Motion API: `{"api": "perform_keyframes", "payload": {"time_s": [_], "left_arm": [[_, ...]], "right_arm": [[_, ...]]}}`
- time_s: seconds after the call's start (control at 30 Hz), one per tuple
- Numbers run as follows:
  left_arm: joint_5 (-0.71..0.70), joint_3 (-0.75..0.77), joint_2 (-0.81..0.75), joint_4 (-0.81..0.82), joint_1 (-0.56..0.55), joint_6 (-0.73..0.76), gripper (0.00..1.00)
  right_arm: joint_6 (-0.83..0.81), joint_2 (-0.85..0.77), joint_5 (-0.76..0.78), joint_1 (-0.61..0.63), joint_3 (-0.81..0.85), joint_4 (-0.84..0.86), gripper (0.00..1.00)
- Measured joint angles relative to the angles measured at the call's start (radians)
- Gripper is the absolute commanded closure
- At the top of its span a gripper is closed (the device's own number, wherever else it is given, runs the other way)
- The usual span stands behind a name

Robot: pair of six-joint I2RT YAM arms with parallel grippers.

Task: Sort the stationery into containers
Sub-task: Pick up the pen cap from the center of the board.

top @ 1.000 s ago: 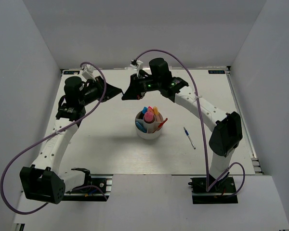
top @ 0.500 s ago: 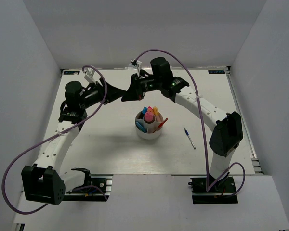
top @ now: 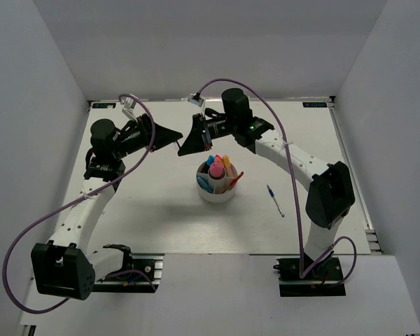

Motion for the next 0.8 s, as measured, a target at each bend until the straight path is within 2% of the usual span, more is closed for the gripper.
{"api": "perform_keyframes", "payload": {"time_s": [0.3,0.63,0.8], "left_arm": [[0.065,-0.009,0.001,0.018,0.002,-0.011,0.57],[0.105,-0.034,0.003,0.026,0.002,-0.023,0.65],[0.106,-0.041,0.004,0.032,0.002,-0.032,0.61]], "right_arm": [[0.111,-0.002,-0.065,-0.025,-0.032,0.106,1.00],[0.152,-0.002,-0.085,-0.032,-0.043,0.156,1.00],[0.150,-0.002,-0.091,-0.032,-0.046,0.153,1.00]]}}
